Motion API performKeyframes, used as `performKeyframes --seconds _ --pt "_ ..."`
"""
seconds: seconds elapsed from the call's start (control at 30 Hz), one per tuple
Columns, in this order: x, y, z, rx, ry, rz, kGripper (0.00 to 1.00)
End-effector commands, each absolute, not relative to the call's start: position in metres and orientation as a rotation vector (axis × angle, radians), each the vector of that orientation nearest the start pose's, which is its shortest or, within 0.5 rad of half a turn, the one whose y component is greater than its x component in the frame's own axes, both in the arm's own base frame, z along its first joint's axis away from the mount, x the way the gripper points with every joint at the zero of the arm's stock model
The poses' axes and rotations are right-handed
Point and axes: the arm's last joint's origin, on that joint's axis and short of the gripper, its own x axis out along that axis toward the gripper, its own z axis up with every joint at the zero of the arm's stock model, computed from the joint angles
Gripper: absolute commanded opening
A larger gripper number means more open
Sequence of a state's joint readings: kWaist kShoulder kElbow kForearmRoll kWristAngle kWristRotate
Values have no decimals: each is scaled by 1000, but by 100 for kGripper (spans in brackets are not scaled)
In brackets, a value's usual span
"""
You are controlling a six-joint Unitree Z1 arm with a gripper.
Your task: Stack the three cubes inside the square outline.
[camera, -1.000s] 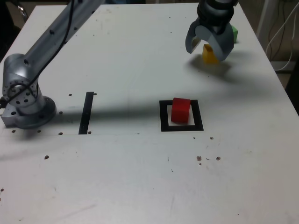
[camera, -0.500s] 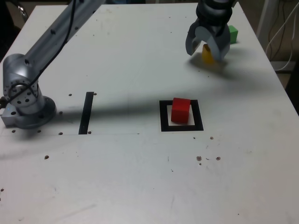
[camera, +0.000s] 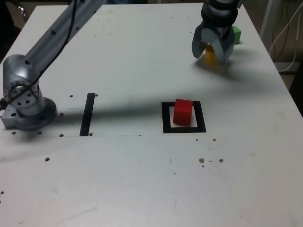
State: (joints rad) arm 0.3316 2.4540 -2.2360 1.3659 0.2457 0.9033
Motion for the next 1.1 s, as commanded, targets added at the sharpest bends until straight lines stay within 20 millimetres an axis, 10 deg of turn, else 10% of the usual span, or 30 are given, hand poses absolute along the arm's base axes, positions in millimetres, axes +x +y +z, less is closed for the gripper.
performKeyframes --seconds 0.0,0.67,1.07 --pt "463 172 211 598 1680 -303 45" --pt "461 172 221 556 1634 -300 27" --pt "444 160 276 586 1578 -275 26"
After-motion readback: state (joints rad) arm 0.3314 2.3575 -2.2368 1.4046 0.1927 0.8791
